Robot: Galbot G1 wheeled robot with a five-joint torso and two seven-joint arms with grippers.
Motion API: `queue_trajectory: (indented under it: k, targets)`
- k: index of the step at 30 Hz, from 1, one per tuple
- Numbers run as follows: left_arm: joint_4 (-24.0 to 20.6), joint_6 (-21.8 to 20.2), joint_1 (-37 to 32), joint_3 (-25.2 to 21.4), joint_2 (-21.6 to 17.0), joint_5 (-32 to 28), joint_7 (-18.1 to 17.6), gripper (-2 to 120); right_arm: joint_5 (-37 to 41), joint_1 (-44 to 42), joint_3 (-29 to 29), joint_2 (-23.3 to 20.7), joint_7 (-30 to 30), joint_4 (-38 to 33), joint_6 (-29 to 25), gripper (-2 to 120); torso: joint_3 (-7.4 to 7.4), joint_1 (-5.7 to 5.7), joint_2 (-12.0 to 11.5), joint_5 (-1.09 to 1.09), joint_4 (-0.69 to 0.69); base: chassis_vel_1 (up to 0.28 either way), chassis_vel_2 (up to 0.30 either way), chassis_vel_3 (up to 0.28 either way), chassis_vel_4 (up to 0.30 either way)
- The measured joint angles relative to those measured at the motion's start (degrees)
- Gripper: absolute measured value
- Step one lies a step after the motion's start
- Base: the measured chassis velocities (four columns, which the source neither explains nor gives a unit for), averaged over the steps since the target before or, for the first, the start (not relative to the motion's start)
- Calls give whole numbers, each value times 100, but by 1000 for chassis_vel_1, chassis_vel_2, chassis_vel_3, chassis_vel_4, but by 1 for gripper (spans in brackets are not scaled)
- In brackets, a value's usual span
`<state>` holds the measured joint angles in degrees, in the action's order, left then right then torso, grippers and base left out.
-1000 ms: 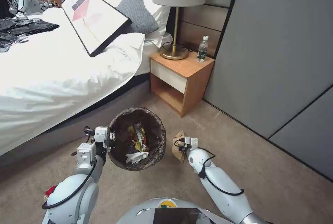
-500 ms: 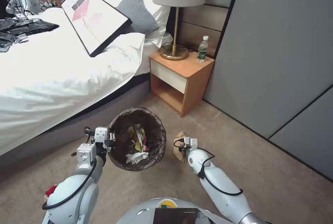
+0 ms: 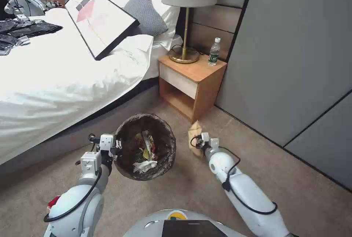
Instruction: Pick up the trash bin, then pick up the garbage from the floor and place it into the trash bin.
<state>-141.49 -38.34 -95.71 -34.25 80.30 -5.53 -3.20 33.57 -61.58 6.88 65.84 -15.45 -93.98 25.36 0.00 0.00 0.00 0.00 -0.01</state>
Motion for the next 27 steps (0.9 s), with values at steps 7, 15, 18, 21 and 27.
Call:
queue_trajectory:
  k: [7,15,18,21,27]
  targets:
    - [1,-2,7,5,-24,-2,0,2,307,18,135,-750,-134,-1237,161,0,0,0,0,2,1,0,0,0,0]
    - [19,-5,8,8,-6,5,-2,2,1094,274,248,-1266,-248,-2606,416,0,0,0,0,2,1,0,0,0,0]
    - [46,-5,10,33,15,24,-4,2,1449,537,171,-1432,-207,-3229,492,0,0,0,0,1,1,0,0,0,0]
    - [58,-6,8,44,23,32,-4,2,1686,733,95,-1494,-106,-3513,564,0,0,0,0,0,2,0,0,0,0]
    - [73,-11,3,74,34,54,-5,2,2007,1077,-167,-1612,176,-3818,694,0,0,0,0,0,1,0,0,0,0]
